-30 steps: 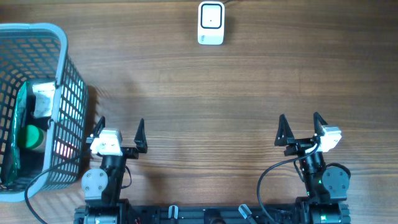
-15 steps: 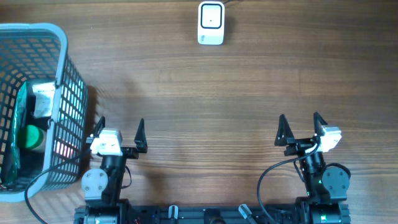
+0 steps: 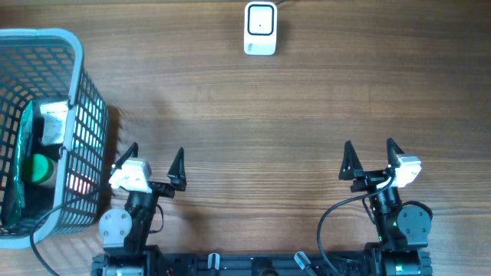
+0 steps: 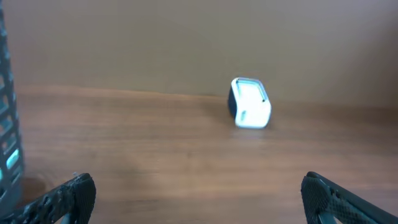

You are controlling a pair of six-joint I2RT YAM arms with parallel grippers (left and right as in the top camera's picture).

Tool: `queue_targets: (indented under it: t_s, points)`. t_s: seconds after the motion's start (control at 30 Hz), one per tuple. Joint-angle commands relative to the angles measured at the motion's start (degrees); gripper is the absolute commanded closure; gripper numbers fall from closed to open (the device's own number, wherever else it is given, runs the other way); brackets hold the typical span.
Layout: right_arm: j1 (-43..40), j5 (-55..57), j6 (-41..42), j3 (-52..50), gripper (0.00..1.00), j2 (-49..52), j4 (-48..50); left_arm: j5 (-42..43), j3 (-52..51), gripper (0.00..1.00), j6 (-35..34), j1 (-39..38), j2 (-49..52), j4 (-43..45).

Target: Scan the item barcode

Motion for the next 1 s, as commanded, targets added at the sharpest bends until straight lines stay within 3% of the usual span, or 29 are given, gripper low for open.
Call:
queue_targets:
  t_s: [0.0, 0.17, 0.3, 0.43, 0.57, 0.63, 0.7, 0.77, 0.87, 0.97]
  points:
    - [0.28, 0.85, -0.63, -0.07, 0.00, -0.31, 0.20, 1.92, 8.33, 0.00, -2.84, 0.39, -0.31, -0.63]
    - [0.28, 0.83, -0.63, -0.07, 0.00, -0.31, 0.20, 3.82, 21.00, 0.00, -2.89, 0.42, 6.93, -11.41]
    - [0.28, 0.83, -0.63, -0.07, 0.00, -0.31, 0.20, 3.89, 40.26, 0.00, -4.13, 0.42, 26.40, -16.20]
    - [0.28, 0.83, -0.61, -0.07, 0.00, -0.31, 0.20, 11.93, 68.70, 0.00, -3.76, 0.42, 46.14, -34.56]
    - [0.28, 0.85, -0.63, -0.07, 0.00, -0.31, 0.20, 10.62, 77.61, 0.00, -4.15, 0.74, 54.47, -37.57]
    - [0.28, 0.83, -0.61, -0.07, 0.00, -0.31, 0.20, -5.18, 84.61, 0.00, -17.33, 4.15, 58.71, -40.63]
    - [0.28, 0.83, -0.61, -0.07, 0.00, -0.31, 0.20, -13.66, 91.06, 0.00, -25.29, 9.60, 62.42, -47.52]
    - [0.28, 0.85, -0.63, -0.07, 0.00, -0.31, 0.20, -18.34, 94.68, 0.00, -30.05, 17.90, 65.33, -54.07]
    - [0.28, 0.83, -0.63, -0.04, 0.00, -0.31, 0.20, -18.93, 94.71, 0.00, -34.99, 30.56, 68.46, -61.37]
    - [0.28, 0.83, -0.63, -0.07, 0.00, -0.31, 0.20, -18.93, 94.57, 0.00, -36.94, 37.29, 74.25, -69.77]
